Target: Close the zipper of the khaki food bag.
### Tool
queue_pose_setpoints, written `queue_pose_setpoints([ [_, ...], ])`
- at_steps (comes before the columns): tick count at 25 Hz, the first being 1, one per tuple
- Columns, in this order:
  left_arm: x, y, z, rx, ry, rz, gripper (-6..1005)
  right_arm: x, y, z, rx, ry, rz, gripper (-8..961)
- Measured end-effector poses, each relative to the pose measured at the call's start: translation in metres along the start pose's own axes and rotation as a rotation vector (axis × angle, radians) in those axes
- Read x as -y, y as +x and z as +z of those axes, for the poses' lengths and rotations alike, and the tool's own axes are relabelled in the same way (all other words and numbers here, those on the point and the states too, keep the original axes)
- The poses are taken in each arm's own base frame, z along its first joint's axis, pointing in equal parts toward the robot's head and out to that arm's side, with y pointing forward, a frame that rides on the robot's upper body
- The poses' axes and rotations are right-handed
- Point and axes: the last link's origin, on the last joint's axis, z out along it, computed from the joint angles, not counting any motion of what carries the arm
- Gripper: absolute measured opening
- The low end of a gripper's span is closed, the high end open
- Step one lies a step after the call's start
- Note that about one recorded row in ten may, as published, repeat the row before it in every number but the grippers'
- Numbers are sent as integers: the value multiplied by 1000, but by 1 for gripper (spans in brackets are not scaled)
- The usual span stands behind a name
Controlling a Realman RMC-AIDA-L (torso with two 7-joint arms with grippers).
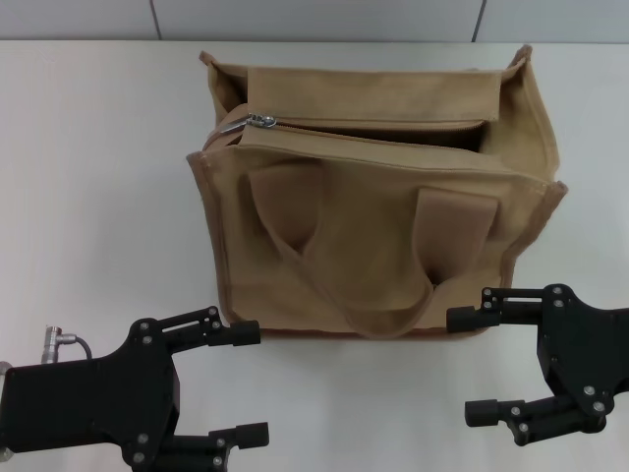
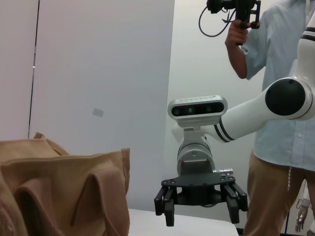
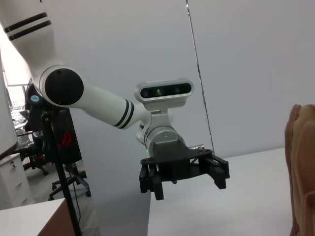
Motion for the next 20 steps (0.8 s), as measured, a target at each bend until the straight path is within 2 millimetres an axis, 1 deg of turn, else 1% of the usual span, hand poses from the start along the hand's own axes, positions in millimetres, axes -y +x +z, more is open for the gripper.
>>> queue_pose_setpoints([
  [9,1,1,0,-6,8,2,815,-1,1,1,5,-1,7,802],
  [12,3,1,-6,-34,65,17,814,-1,2,1,7,-2,11,802],
  [13,6,0,-15,-61,150,33,814,-1,2,2,9,-3,14,802],
  [14,6,0,-15,-61,150,33,814,-1,2,2,9,-3,14,802],
  [17,11,-1,-36,-99,328,61,814,-2,3,2,12,-3,17,803],
  [18,16,-3,-51,-127,465,69,814,-3,4,3,19,-5,17,803],
  [19,16,-3,-51,-127,465,69,814,-3,4,3,19,-5,17,803],
  [20,19,-5,-56,-140,527,63,814,-3,5,5,30,-11,10,803],
])
